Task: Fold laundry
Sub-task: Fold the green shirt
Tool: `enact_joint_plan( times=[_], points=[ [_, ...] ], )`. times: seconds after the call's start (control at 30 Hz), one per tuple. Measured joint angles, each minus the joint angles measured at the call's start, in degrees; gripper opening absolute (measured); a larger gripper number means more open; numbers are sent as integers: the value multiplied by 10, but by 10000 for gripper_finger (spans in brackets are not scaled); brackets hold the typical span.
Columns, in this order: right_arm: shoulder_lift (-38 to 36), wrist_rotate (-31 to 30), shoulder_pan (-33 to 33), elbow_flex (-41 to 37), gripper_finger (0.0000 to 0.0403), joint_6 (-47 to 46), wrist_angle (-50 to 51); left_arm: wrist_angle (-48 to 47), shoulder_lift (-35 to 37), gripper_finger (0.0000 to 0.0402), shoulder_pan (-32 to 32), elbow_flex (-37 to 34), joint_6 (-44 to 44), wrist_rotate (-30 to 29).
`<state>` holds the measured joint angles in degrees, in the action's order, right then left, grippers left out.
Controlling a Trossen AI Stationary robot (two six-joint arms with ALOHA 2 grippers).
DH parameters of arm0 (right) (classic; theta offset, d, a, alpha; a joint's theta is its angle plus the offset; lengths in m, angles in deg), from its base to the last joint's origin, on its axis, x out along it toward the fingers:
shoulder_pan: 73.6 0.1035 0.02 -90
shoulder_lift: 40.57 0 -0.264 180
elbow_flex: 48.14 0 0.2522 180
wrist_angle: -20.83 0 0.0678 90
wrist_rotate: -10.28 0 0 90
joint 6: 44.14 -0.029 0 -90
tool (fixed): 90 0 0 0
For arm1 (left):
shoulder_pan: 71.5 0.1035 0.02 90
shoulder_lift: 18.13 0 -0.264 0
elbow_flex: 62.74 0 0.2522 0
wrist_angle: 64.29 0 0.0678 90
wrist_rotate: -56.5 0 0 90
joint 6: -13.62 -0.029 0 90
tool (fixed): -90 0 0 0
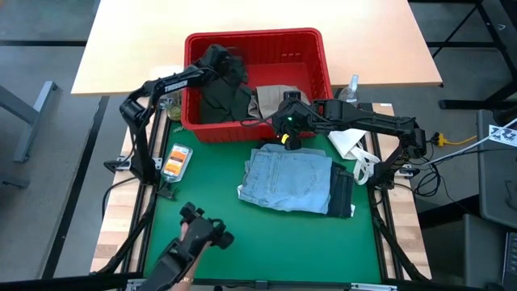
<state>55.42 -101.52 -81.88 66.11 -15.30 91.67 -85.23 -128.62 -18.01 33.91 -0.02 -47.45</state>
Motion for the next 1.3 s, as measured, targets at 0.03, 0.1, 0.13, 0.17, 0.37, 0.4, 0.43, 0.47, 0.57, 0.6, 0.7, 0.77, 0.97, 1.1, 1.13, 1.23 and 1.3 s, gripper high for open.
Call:
enact_joint_plan(
  times=[0.03, 0.1, 0.13, 0.17, 0.37, 0.4, 0.43, 0.47, 0.57, 0.6, 0.7, 0.77, 0.97, 1.1, 1.13, 1.23, 1.3],
  points=[
    [0, 0, 0, 0, 127, 0, 0, 0, -9, 231, 1, 0, 0, 0],
    [0, 0, 0, 0, 127, 0, 0, 0, -26, 231, 4, 0, 0, 2],
    [0, 0, 0, 0, 127, 0, -1, 0, -34, 231, 5, 0, 0, 2],
    [0, 0, 0, 0, 127, 0, -1, -1, -44, 231, 6, 0, 0, 2],
    [0, 0, 0, 0, 127, 0, -1, -1, -82, 231, 17, 0, 0, -2],
    [0, 0, 0, 0, 127, 0, -2, -1, -88, 231, 19, 0, 0, -3],
    [0, 0, 0, 0, 127, 0, -2, 0, -94, 231, 22, 0, 0, -2],
    [0, 0, 0, 0, 127, 0, -2, 0, -99, 231, 25, 0, 0, -1],
    [0, 0, 0, 0, 127, 0, -2, 5, -115, 231, 35, 0, 1, 1],
    [0, 0, 0, 0, 127, 0, -2, 8, -119, 231, 38, 1, 1, 3],
    [0, 0, 0, 0, 127, 0, -2, 12, -127, 231, 44, 2, 1, 14],
    [0, 0, 0, 0, 127, 0, -2, 12, -129, 231, 48, 3, 2, 29],
    [0, 0, 0, 0, 127, 0, -2, 11, -130, 205, 49, 2, -1, 35],
    [0, 0, 0, 0, 127, 0, -2, 12, -131, 159, 49, 2, 19, 69],
    [0, 0, 0, 0, 127, 0, -2, 13, -131, 145, 50, 1, 30, 79],
    [0, 0, 0, 0, 127, 0, -2, 22, -132, 101, 50, 1, 55, 99],
    [0, 0, 0, 0, 127, 0, -2, 28, -133, 71, 50, 0, 65, 111]
  ],
)
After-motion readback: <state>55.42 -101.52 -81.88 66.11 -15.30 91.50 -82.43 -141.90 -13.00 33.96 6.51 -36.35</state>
